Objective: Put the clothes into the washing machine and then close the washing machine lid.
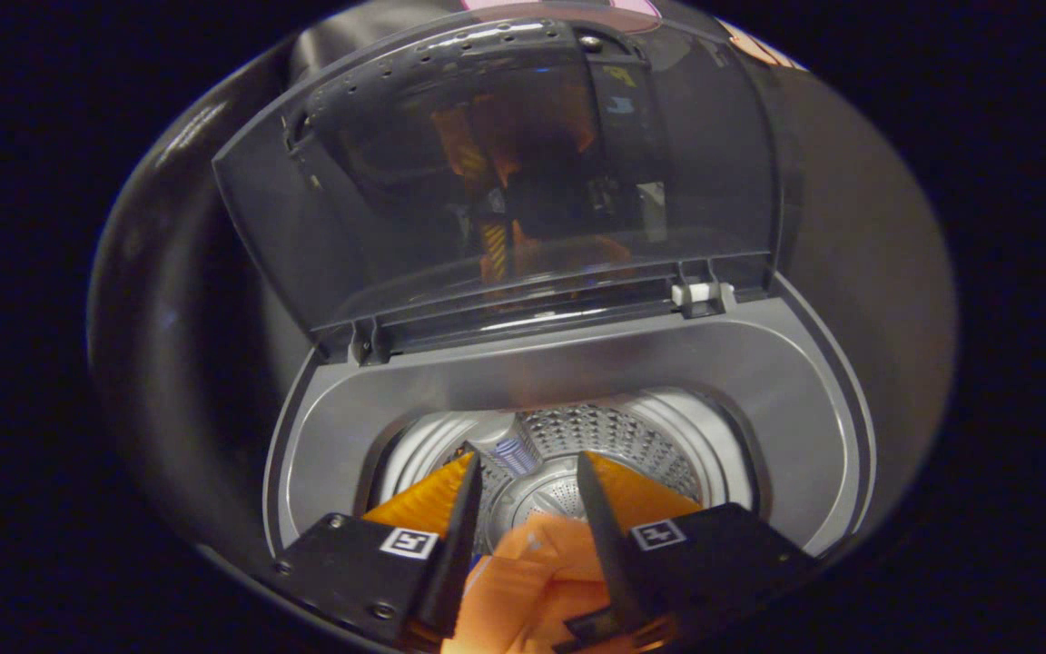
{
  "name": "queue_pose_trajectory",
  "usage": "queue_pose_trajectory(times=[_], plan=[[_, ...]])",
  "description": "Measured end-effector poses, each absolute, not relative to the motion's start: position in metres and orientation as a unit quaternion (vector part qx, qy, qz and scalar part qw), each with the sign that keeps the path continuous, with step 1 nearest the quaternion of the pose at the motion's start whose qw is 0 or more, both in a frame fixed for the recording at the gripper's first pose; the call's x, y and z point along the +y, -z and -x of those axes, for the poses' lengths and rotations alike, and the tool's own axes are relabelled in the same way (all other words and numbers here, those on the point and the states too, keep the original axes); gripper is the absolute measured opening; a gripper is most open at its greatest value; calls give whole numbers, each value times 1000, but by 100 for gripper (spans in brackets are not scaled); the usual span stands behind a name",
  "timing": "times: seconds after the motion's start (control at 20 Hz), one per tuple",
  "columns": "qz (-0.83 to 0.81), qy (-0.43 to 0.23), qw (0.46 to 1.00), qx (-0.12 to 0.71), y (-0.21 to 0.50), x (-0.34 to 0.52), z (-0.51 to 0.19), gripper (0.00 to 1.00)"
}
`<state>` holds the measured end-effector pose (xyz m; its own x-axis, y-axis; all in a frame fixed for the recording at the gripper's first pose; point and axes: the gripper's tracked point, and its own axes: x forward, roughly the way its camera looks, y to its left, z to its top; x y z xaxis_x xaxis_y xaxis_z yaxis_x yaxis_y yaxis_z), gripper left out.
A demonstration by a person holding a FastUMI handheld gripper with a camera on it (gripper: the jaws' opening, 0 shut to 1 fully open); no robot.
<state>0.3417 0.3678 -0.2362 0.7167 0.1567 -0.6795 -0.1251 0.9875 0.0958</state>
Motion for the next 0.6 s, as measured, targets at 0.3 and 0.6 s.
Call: queue_pose_trajectory(times=[0.3, 0.6], plan=[[21, -104, 921, 374, 234, 366, -333, 98], [-37, -116, 937, 329, 176, 385, -337, 98]])
